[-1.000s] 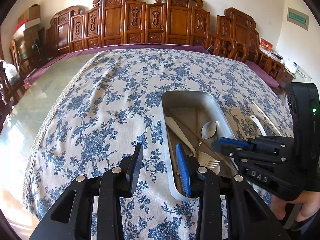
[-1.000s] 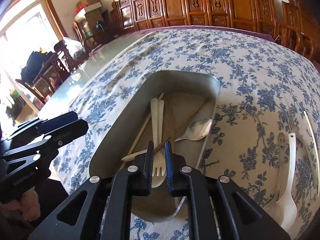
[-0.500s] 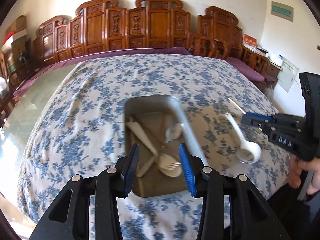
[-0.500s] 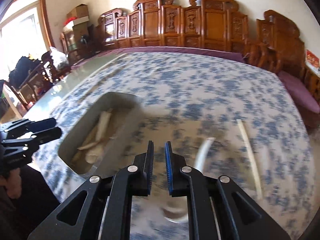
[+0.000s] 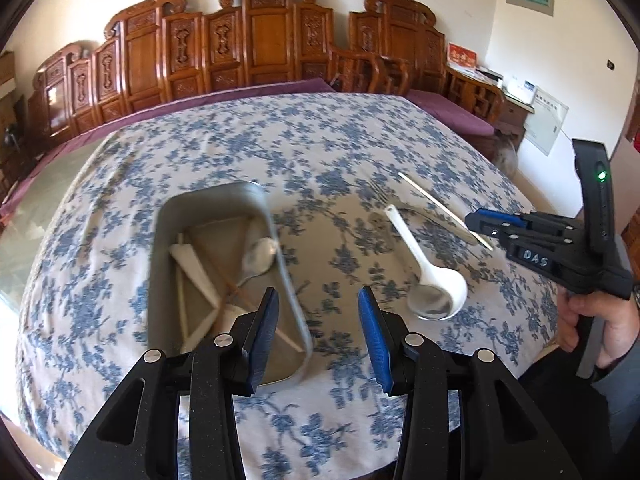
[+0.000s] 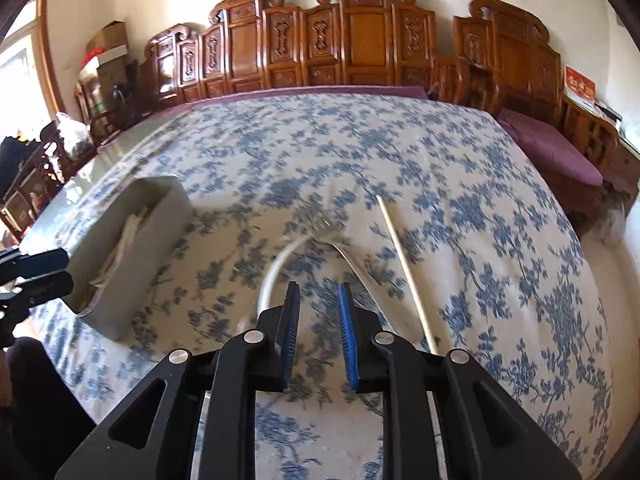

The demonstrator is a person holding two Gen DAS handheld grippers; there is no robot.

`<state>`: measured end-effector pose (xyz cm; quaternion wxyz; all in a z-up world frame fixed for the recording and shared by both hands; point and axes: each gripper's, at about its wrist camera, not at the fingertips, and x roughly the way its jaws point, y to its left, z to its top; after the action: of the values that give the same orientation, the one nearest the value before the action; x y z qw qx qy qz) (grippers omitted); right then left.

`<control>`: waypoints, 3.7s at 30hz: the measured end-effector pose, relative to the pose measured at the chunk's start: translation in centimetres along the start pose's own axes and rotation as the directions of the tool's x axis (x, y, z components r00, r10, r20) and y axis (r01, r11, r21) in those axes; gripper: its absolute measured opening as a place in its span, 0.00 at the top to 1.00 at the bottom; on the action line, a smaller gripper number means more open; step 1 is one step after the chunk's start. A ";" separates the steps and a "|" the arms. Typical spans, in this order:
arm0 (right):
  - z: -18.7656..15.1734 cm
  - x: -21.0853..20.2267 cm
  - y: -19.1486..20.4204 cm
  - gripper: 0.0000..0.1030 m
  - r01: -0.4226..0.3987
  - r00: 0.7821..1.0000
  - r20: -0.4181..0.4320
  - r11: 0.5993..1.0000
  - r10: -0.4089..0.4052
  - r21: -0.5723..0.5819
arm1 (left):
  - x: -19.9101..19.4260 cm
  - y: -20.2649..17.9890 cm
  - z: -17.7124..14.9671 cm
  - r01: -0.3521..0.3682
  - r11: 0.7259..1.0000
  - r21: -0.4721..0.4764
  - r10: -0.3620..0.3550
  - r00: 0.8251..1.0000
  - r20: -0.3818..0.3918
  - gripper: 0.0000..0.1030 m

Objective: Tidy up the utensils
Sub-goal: 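Grasp the smiley-handled metal utensil with the left tool while the right tool reaches the pile, then grasp a white plastic spoon by its handle with the right tool, then carry the smiley-handled utensil into the tray and open the left tool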

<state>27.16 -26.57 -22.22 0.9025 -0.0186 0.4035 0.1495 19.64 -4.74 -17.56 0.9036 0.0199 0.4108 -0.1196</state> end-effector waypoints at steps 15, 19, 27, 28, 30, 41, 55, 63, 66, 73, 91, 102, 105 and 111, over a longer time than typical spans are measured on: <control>-0.1 0.1 -2.5 0.79 0.030 0.999 0.038 0.999 -0.032 0.038 | 7.2 -4.7 2.8 0.084 0.996 0.033 -0.078 0.987 -0.137 0.63; 0.3 -0.2 -2.9 0.79 0.011 0.999 0.053 0.998 -0.014 0.062 | 9.4 -5.8 3.4 0.091 0.995 0.031 -0.084 0.980 -0.178 0.71; 0.5 -0.4 -3.2 0.79 -0.023 0.998 0.066 0.995 0.017 0.094 | 13.5 -7.4 3.3 0.086 0.996 0.026 -0.075 0.959 -0.275 0.78; 0.6 -0.4 -3.1 0.79 -0.026 0.998 0.067 0.995 0.019 0.093 | 13.8 -7.5 3.4 0.093 0.996 0.019 -0.084 0.955 -0.285 0.78; 0.6 -0.5 -3.0 0.79 -0.030 0.997 0.069 0.995 0.024 0.093 | 14.4 -7.8 3.5 0.093 0.995 0.020 -0.082 0.948 -0.308 0.78; 0.6 -0.4 -2.8 0.79 -0.041 0.997 0.067 0.995 0.035 0.096 | 14.8 -7.9 3.7 0.064 0.997 0.033 -0.050 0.946 -0.320 0.95; 0.3 2.2 -2.0 0.79 -0.067 0.998 -0.013 0.994 0.068 0.083 | 10.3 -5.4 3.1 0.042 0.999 0.032 -0.035 0.976 -0.216 0.95; -0.1 3.7 -0.1 0.66 -0.078 0.995 -0.058 0.997 0.080 0.024 | 7.4 -4.2 2.9 0.058 0.998 -0.003 -0.057 0.992 -0.113 0.95; -0.1 4.3 0.2 0.65 -0.090 0.993 -0.069 0.996 0.092 0.022 | 6.7 -3.9 3.1 0.067 0.998 -0.017 -0.068 0.994 -0.084 0.95; -0.3 5.7 1.5 0.65 -0.083 0.991 -0.108 0.996 0.080 -0.024 | 5.1 -3.3 4.2 0.062 0.998 -0.032 -0.063 0.998 -0.031 0.95; -1.0 5.6 1.2 0.90 -0.024 0.993 -0.116 0.998 0.019 -0.049 | -0.6 -2.2 4.6 0.000 1.000 -0.019 0.001 0.999 0.048 0.95; -1.0 2.4 2.9 0.90 -0.083 0.996 -0.041 0.994 0.081 -0.066 | -3.2 0.7 3.8 -0.056 0.997 -0.055 0.060 0.996 0.068 0.95; -1.1 1.6 4.0 0.90 -0.099 0.995 -0.025 0.990 0.097 -0.096 | -3.3 1.8 3.5 -0.070 0.995 -0.075 0.075 0.995 0.064 0.95; -0.9 1.4 4.6 0.90 -0.104 0.995 -0.018 0.988 0.102 -0.118 | -3.1 3.8 2.9 -0.098 0.990 -0.104 0.104 0.993 0.055 0.95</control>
<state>26.03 -21.96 -23.47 0.8885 -0.0521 0.3995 0.2195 20.71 -0.85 -13.60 0.9203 -0.0088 0.3874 -0.0532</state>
